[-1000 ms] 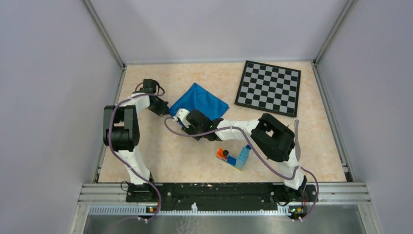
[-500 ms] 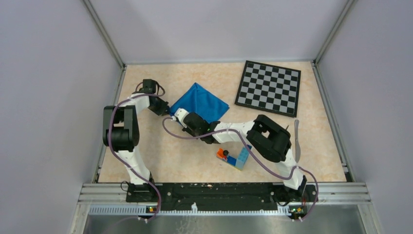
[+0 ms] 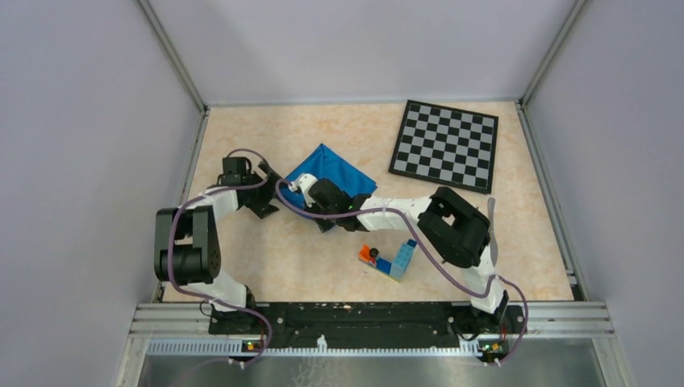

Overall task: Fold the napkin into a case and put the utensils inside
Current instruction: Pick up the upper triangle-folded napkin from the center of the board.

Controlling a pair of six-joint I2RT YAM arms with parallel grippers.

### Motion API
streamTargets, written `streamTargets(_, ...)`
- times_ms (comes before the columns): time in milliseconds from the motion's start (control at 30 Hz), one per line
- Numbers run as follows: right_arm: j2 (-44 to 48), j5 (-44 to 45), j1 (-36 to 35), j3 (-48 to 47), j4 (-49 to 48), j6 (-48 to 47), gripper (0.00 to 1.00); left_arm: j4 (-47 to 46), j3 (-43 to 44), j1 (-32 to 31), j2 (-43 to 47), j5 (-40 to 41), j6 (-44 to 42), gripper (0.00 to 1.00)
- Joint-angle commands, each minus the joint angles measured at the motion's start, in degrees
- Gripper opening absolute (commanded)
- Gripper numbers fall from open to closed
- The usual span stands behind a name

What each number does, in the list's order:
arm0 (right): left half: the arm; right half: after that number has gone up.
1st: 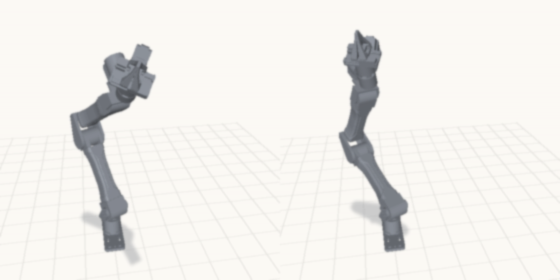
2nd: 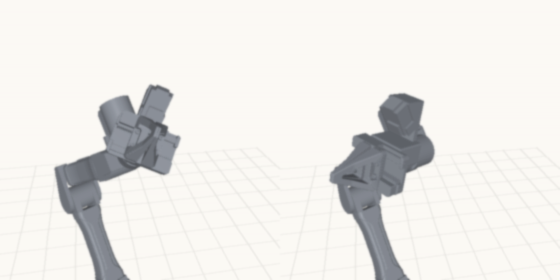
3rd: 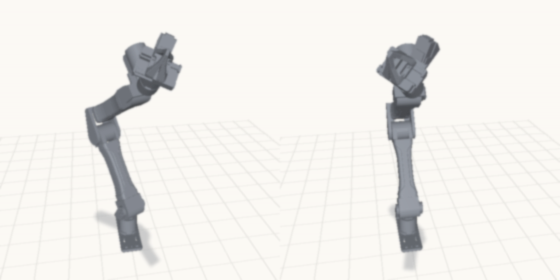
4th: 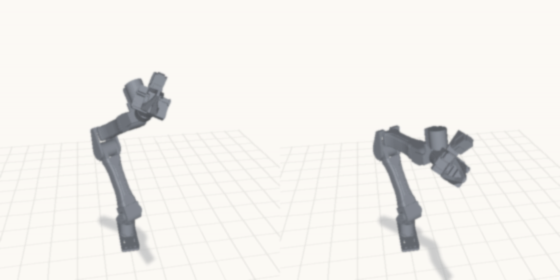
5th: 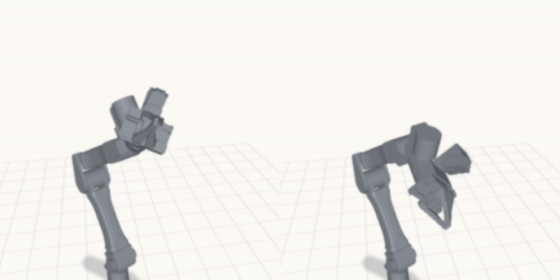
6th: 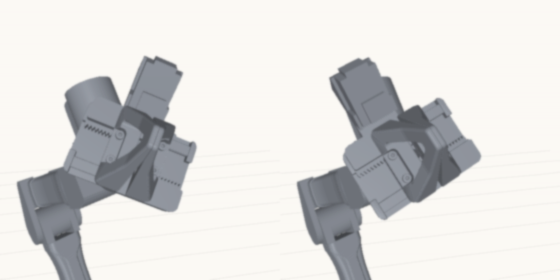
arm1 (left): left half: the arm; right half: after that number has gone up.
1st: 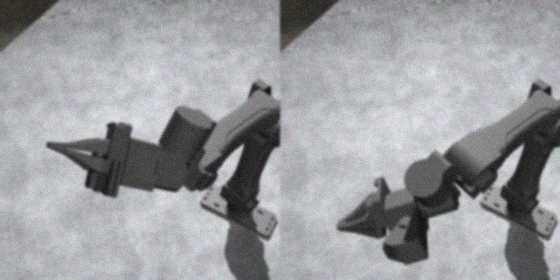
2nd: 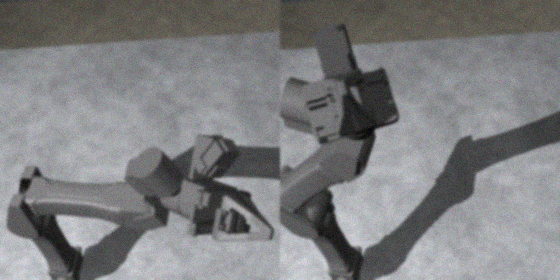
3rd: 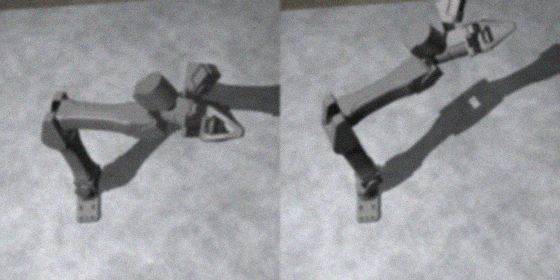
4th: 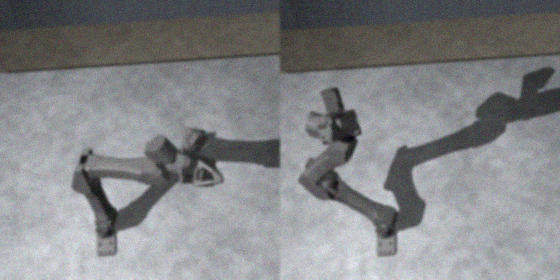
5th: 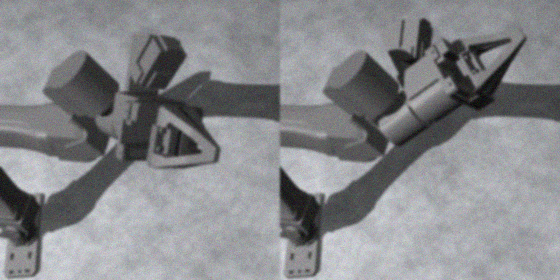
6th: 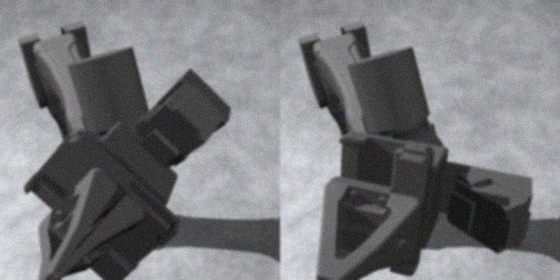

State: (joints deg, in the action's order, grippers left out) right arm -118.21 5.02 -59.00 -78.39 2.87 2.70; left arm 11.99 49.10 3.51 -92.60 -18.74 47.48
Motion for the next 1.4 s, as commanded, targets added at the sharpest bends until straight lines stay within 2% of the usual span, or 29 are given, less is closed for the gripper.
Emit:
streamTargets(0, 4.5, -4.6, 2.0, 0.0, -0.7, 3.4, 0.0, -11.5, -8.4, -0.2, 0.1, -8.4, 4.9, 0.98)
streamTargets(100, 5.0, -4.8, 2.8, 0.4, -1.0, 3.9, 0.0, -13.6, -9.6, -0.1, -1.0, -7.5, 6.7, 0.94)
streamTargets(267, 5.8, -6.9, 3.5, 0.9, -1.7, 4.6, 0.0, -17.5, -12.3, 0.2, -1.7, -5.8, 10.1, 0.76)
streamTargets(433, 5.9, -7.8, 3.6, 0.8, -1.8, 4.6, 0.0, -18.1, -10.9, 0.4, -4.9, -5.3, 10.5, 0.61)
streamTargets(567, 5.4, -8.6, 3.7, 0.8, -1.7, 4.2, 0.0, -16.9, -9.9, 0.6, -4.9, -2.5, 8.7, 0.39)
streamTargets(633, 5.1, -9.2, 3.6, 0.5, -1.5, 3.5, 0.0, -15.0, -9.1, 0.9, -4.0, -0.4, 6.4, 0.32)
streamTargets(733, 4.7, -10.3, 3.2, 0.8, -1.8, 3.9, 0.0, -10.0, -7.8, 1.9, -2.4, 2.0, 3.0, 0.06)
streamTargets(767, 4.6, -10.8, 2.9, 0.9, -2.0, 4.3, 0.0, -8.4, -7.4, 2.2, -1.8, 2.4, 1.9, 0.04)
streamTargets(1000, 3.2, -18.9, -0.7, 0.2, -7.0, 13.2, 0.0, 6.3, -4.3, 5.9, 4.8, 6.6, -5.1, 0.0)
streamTargets(1167, 1.5, -28.1, -2.6, -1.1, -13.0, 23.4, 0.0, 22.7, 1.1, 9.5, 11.9, 14.3, -8.7, 0.0)
streamTargets(1367, -0.7, -32.8, -4.1, -2.7, -17.6, 30.3, 0.0, 32.6, 5.6, 12.9, 21.5, 21.6, -10.7, 0.0)
